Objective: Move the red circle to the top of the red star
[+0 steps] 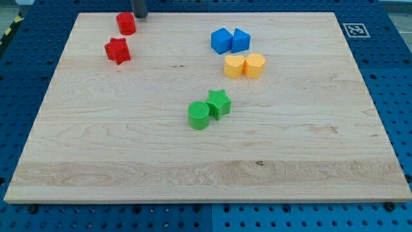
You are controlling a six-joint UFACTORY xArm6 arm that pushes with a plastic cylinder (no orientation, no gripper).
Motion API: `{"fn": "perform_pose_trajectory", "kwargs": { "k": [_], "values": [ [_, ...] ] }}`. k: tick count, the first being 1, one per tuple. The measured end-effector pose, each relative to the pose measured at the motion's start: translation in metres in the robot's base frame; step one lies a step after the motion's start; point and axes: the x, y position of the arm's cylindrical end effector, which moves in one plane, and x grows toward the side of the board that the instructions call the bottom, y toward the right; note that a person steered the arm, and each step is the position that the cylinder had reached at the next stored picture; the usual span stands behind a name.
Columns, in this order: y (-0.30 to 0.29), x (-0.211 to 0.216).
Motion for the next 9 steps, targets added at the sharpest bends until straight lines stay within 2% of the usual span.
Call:
{"fn": "perform_pose_trajectory", "kwargs": {
  "k": [1,2,3,9],
  "values": [
    [-0.015,0.004],
    [-0.03,0.036],
    [-0.031,0.05],
    [-0.043,0.06]
  ]
}}
